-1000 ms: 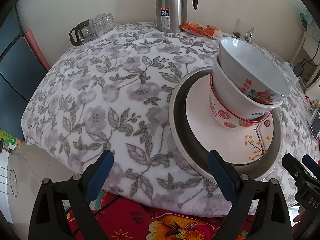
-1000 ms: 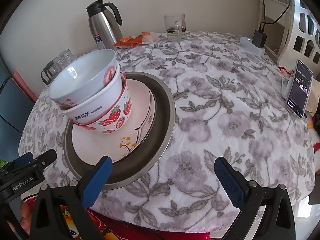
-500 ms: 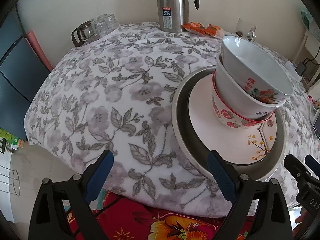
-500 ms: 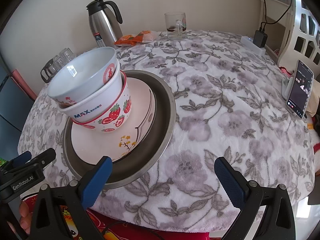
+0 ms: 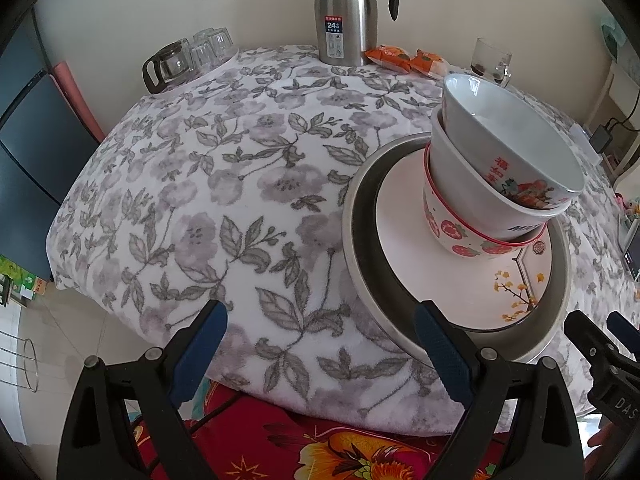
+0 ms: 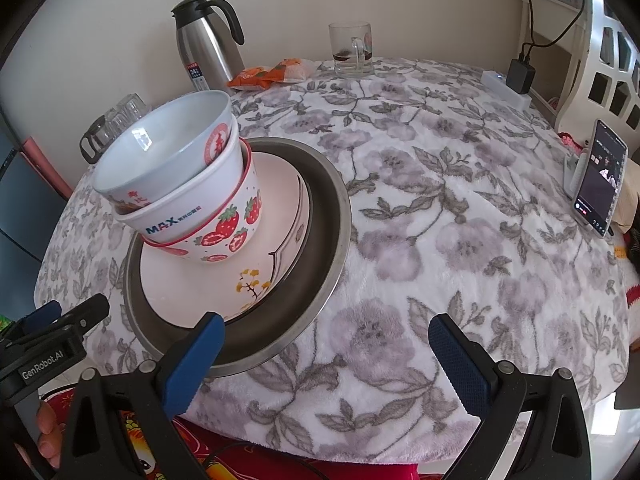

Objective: Organize plates and bowls

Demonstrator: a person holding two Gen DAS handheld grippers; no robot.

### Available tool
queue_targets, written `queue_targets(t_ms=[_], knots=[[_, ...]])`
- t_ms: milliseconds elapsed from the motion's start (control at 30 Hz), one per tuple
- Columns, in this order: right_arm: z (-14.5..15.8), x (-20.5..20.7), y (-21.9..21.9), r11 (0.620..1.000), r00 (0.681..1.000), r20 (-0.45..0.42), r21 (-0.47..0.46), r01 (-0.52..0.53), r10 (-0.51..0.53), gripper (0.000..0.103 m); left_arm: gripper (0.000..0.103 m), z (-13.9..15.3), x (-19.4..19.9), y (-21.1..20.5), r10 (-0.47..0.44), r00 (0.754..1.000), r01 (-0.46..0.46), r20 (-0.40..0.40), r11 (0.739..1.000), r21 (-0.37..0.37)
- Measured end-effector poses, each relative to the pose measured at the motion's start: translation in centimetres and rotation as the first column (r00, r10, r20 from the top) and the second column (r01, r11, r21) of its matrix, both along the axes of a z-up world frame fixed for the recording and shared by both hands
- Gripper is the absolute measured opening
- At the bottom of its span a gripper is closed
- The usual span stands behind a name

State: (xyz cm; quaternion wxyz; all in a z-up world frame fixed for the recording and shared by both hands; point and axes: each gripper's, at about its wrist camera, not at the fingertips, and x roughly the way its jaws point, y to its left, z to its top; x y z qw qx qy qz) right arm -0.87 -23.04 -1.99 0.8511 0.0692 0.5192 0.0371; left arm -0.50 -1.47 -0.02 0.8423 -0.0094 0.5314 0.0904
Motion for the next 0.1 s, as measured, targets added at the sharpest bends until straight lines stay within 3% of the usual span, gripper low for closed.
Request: queue_targets(t_ms=[100], knots=[[-0.03,-0.03,-0.01,1.0,1.0,-0.001,0.0,0.0,0.0,0.103,0.095,-0.06,0.12,-0.04,0.0,1.0,0.0,-0.004,1.0,0.003]])
